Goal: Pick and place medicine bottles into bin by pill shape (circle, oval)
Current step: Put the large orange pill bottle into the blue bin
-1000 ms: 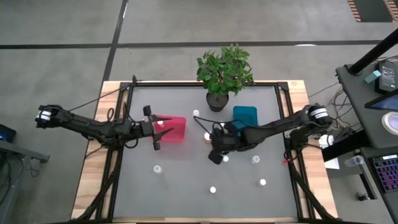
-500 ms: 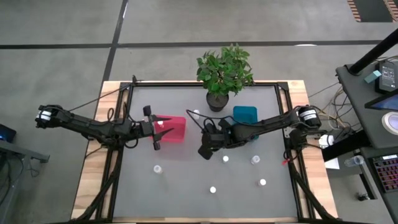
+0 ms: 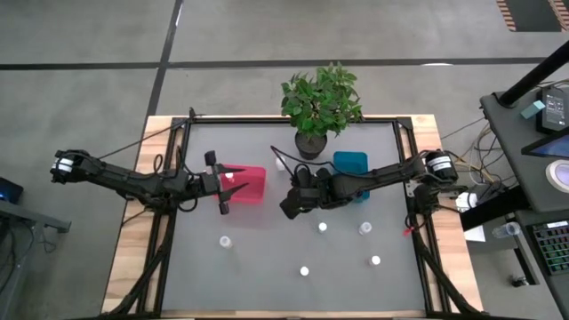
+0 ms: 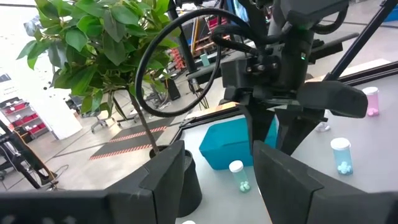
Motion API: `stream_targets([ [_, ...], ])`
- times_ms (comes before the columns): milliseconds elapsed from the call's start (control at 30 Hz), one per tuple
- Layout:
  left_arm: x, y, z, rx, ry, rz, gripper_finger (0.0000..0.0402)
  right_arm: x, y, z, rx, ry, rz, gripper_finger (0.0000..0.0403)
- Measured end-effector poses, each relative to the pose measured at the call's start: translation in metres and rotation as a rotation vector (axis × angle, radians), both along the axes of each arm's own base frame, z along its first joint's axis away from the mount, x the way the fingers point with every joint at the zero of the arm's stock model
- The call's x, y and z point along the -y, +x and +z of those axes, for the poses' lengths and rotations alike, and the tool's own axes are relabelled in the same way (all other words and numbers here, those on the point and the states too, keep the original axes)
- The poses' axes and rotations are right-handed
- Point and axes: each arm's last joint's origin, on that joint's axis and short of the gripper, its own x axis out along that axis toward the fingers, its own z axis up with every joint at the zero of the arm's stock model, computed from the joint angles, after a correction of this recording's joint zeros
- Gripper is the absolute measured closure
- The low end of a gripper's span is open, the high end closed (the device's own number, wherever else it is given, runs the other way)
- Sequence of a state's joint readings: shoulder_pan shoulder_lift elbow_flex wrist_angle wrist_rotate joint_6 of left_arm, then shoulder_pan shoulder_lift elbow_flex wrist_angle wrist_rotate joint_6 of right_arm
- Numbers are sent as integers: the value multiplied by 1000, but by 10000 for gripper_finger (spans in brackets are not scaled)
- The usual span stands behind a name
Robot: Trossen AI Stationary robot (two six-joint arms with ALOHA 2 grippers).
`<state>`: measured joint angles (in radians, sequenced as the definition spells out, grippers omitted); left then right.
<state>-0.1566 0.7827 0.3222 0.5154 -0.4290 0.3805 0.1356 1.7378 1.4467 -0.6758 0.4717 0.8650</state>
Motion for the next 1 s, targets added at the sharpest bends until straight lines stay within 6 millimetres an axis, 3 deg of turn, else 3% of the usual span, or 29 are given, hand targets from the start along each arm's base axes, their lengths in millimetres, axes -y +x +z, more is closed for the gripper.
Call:
stream_targets([
  [167, 0, 0, 0, -1, 0, 0, 230, 4, 1, -2, 9, 0, -44, 116],
  [333, 0, 0, 0, -1, 0, 0, 230, 12, 6, -14, -11, 0, -92, 84],
  [800, 0, 0, 0, -1, 1, 0, 230, 19, 13, -47, -104, 39, -143, 78],
  [1000, 0, 0, 0, -3, 2, 0, 230, 18, 14, -48, -103, 69, -144, 78],
])
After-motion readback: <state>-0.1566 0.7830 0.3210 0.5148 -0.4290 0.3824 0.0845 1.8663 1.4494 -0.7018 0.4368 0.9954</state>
